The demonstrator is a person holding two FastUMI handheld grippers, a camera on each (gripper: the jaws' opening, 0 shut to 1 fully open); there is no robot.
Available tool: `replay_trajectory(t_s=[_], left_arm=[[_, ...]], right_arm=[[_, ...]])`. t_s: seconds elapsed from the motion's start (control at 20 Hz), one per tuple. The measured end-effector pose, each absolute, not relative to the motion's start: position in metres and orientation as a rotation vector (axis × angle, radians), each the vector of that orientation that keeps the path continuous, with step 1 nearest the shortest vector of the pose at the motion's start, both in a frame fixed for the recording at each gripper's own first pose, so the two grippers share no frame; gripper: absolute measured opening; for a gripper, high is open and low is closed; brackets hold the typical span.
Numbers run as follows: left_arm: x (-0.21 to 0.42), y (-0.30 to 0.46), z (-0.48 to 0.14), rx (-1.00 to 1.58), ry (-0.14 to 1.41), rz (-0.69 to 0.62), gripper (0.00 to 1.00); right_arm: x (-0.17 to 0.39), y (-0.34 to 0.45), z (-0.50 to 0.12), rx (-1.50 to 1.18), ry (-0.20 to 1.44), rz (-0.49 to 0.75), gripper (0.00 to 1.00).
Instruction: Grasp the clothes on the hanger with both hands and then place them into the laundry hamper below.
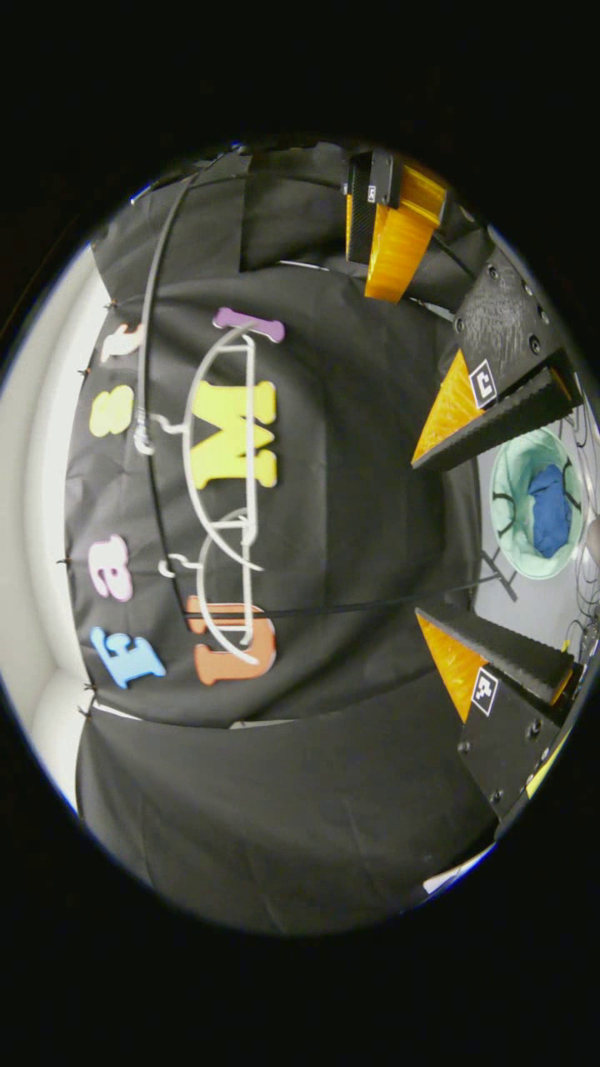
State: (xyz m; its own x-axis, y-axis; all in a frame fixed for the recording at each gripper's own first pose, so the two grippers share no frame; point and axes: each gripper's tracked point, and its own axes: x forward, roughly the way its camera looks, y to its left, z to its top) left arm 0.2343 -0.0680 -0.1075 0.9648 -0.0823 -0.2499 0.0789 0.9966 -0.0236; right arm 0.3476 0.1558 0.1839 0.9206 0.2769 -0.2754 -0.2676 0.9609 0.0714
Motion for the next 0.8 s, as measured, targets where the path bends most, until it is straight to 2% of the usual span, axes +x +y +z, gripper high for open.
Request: replay_trajectory(t_s=[0.2, 0.45, 0.6, 0.65, 0.8], left_arm=[[0.194, -0.079, -0.036, 0.007, 0.14, -0.102, 0.94], [0.129, -0.088, 0.026, -0.017, 0.043, -0.083, 0.97], [0.079, -0.097, 0.05, -0.016, 0.013, -0.036, 0.98], [0.063, -0.098, 0.051, -0.008, 0.011, -0.01, 0.99], [0.021, -0.11, 0.054, 0.02, 0.027, 0.019, 1.0]], right_arm=[[0.31, 0.123, 0.252, 0.061, 0.192, 0.273, 0.98], [0.261, 0.069, 0.316, 0.112, 0.091, 0.267, 1.0], [0.227, 0.034, 0.335, 0.12, 0.067, 0.276, 1.0], [0.214, 0.023, 0.336, 0.122, 0.062, 0.279, 0.97], [0.183, -0.004, 0.341, 0.151, 0.028, 0.288, 0.99]])
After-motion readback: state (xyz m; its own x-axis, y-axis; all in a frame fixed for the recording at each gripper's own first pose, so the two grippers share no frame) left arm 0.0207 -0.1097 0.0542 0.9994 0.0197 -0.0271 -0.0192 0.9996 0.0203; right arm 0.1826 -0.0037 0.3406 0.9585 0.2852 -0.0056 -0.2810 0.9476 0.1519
